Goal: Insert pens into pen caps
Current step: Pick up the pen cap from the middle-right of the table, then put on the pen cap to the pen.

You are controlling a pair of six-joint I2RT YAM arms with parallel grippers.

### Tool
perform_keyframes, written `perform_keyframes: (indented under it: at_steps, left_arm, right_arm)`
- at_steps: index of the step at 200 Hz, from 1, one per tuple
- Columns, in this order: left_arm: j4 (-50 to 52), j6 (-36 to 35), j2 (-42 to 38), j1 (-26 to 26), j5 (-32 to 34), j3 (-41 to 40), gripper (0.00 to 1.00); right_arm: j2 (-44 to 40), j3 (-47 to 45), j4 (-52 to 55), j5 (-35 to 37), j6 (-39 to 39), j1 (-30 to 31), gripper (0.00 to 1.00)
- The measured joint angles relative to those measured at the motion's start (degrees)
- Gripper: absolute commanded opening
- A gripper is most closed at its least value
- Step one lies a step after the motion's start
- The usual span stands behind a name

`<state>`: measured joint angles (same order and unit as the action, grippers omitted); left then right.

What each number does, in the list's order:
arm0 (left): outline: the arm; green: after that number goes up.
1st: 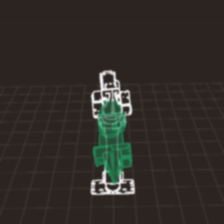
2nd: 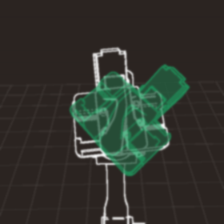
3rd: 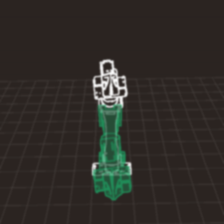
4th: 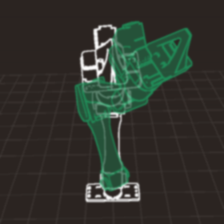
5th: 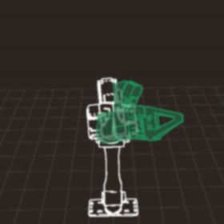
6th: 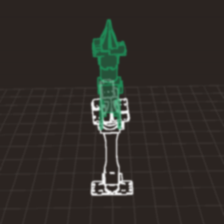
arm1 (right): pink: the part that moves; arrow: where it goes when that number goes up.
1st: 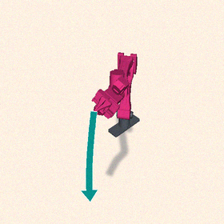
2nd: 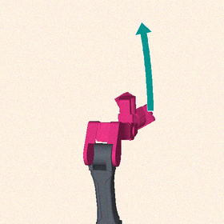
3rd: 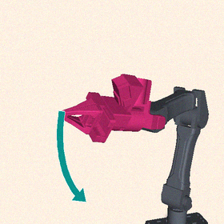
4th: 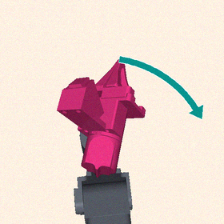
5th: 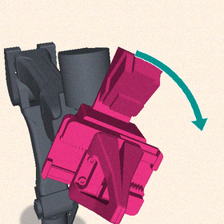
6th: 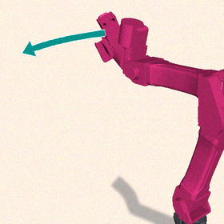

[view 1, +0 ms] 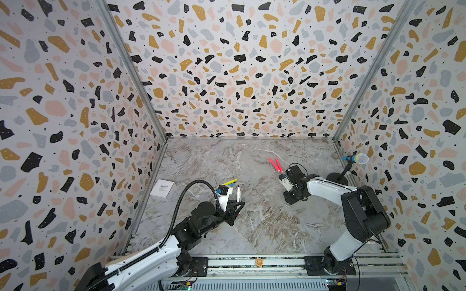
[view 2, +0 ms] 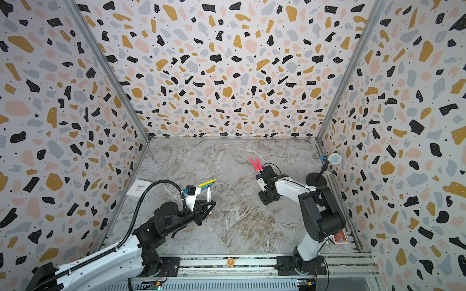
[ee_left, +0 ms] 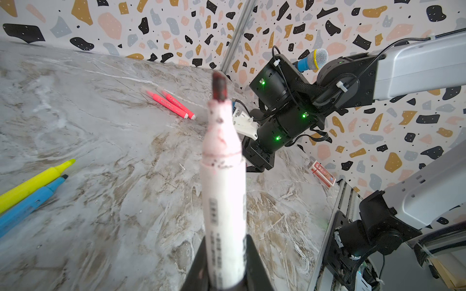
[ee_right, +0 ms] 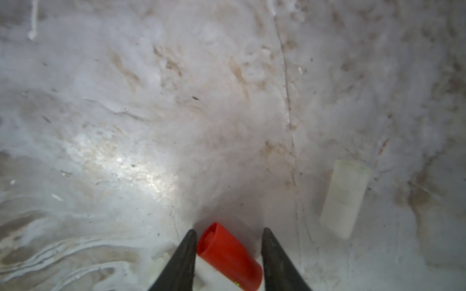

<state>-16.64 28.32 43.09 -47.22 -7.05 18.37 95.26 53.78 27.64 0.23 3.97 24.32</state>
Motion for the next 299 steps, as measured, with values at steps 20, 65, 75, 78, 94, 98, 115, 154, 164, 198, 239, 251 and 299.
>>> perform_keyframes:
  at_steps: [20,65,75,78,94,98,115,154,164,198,239,251,299]
  left_arm:
    - [0.0,0.0,0.0,0.2,-0.1,0.0,0.00]
    - [0.0,0.0,0.0,0.3,-0.2,0.0,0.00]
    - [0.0,0.0,0.0,0.3,-0.2,0.0,0.00]
    - [0.0,0.0,0.0,0.3,-0.2,0.0,0.00]
    - [0.0,0.0,0.0,0.3,-0.2,0.0,0.00]
    - [0.0,0.0,0.0,0.3,-0.2,0.0,0.00]
    - [0.0,0.0,0.0,0.3,-0.2,0.0,0.00]
    - [0.0,-0.2,0.3,0.3,-0.4,0.0,0.00]
    - [-0.2,-0.1,0.9,0.3,-0.6,0.0,0.00]
    - [-4.2,1.6,4.1,-0.5,-1.1,-0.5,0.00]
    - [-11.5,4.5,9.9,-6.3,1.8,-1.2,0.00]
    - [-13.7,5.1,11.4,-7.6,2.6,-1.2,0.00]
    - [-18.7,5.8,19.5,-10.8,3.7,1.2,0.00]
  right_arm:
    - [0.0,0.0,0.0,-0.1,0.0,0.3,0.27]
    - [0.1,0.1,0.3,0.3,-1.3,1.1,0.20]
    - [0.2,0.2,0.5,0.5,-1.8,1.2,0.17]
    - [0.3,0.3,0.5,0.5,-1.8,1.2,0.16]
    - [0.4,0.6,0.8,0.7,-2.7,1.2,0.10]
    - [0.4,0.6,0.9,0.7,-2.9,1.2,0.08]
    - [0.4,0.7,0.9,0.6,-3.9,1.2,0.05]
    - [-2.8,0.6,0.0,-2.2,-5.7,1.3,0.04]
    - [-6.3,0.6,-1.2,-4.2,-6.3,1.3,0.04]
    - [-21.5,0.5,-10.7,-12.8,-10.0,1.3,0.04]
    - [-33.2,-7.2,-33.8,-25.3,-22.1,1.3,0.02]
    - [-33.2,-10.0,-40.7,-29.4,-26.7,1.5,0.00]
    - [-26.6,-13.3,-59.6,-38.6,-39.6,5.5,0.00]
